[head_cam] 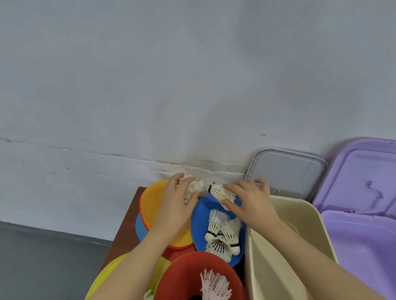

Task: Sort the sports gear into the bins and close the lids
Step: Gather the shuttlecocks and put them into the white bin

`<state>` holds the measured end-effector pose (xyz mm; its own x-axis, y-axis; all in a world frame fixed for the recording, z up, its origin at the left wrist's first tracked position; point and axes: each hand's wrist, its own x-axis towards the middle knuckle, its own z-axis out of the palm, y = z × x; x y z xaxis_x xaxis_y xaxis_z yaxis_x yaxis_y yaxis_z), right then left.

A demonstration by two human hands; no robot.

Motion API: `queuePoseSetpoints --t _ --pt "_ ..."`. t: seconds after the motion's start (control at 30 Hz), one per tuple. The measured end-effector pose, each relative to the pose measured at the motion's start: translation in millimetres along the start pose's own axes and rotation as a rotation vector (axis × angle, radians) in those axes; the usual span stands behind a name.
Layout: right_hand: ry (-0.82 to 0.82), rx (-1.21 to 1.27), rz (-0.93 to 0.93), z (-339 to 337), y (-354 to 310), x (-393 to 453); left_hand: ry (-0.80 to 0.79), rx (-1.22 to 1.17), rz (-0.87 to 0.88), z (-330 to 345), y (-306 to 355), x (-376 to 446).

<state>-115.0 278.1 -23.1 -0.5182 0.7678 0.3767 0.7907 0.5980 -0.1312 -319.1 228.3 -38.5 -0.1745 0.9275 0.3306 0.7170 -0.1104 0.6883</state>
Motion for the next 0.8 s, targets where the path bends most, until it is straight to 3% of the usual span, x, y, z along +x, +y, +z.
queuePoseSetpoints --t 0.3,0.8 --pt "0.292 0.043 0.035 -79 21 -67 0.028 -0.005 0.199 -10 91 -25" --pt "0.389 0.040 0.163 -212 162 -269 -0.077 -0.111 0.404 125 309 -110"
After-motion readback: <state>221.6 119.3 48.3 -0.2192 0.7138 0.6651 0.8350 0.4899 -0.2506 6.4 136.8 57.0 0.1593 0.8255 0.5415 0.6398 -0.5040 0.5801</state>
